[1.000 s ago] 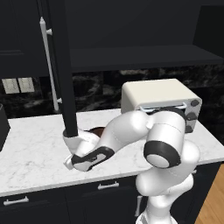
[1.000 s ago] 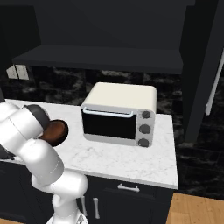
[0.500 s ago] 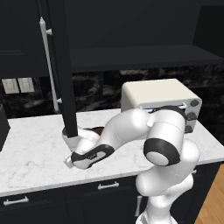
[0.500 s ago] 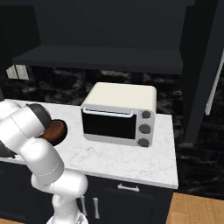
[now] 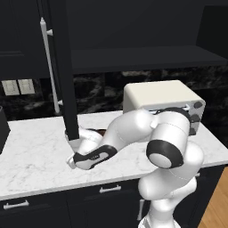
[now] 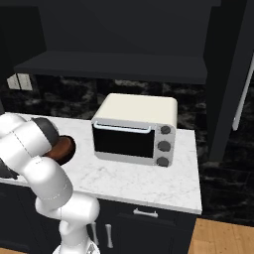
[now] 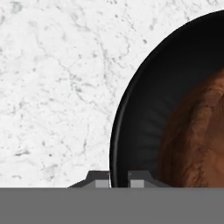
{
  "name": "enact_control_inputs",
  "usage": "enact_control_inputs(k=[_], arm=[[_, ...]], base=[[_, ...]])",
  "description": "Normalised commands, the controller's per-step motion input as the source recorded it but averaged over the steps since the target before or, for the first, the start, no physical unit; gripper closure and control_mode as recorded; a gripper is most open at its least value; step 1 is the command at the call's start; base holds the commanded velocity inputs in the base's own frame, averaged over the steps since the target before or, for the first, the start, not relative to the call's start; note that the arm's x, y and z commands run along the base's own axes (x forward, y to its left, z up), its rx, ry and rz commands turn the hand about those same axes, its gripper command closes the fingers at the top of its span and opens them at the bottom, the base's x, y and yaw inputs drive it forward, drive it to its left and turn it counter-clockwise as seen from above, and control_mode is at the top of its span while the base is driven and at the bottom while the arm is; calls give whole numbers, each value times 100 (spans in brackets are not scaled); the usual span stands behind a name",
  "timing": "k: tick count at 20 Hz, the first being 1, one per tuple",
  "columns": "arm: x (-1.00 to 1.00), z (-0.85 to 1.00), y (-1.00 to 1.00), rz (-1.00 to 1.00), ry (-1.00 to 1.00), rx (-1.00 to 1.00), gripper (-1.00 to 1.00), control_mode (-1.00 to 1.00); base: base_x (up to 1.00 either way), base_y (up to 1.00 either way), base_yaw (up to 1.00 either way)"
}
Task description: Pick up the bowls on the counter and stack them on top of one another in the open cabinet. Place the smaller bowl on top of the larger bowl.
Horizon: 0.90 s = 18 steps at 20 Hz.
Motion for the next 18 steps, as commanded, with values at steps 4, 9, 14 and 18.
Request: enact_control_inputs(k=[4, 9, 14, 18], arm=[[-8, 1, 0, 0, -1, 0, 100, -100], [-22, 51, -7, 0, -3, 0, 100, -100], [-18, 65, -18, 0, 0, 0, 100, -100], [-23, 65, -44, 0, 0, 0, 100, -100]], base=[[0, 0, 0], [0, 0, 0], [0, 0, 0], [0, 0, 0]])
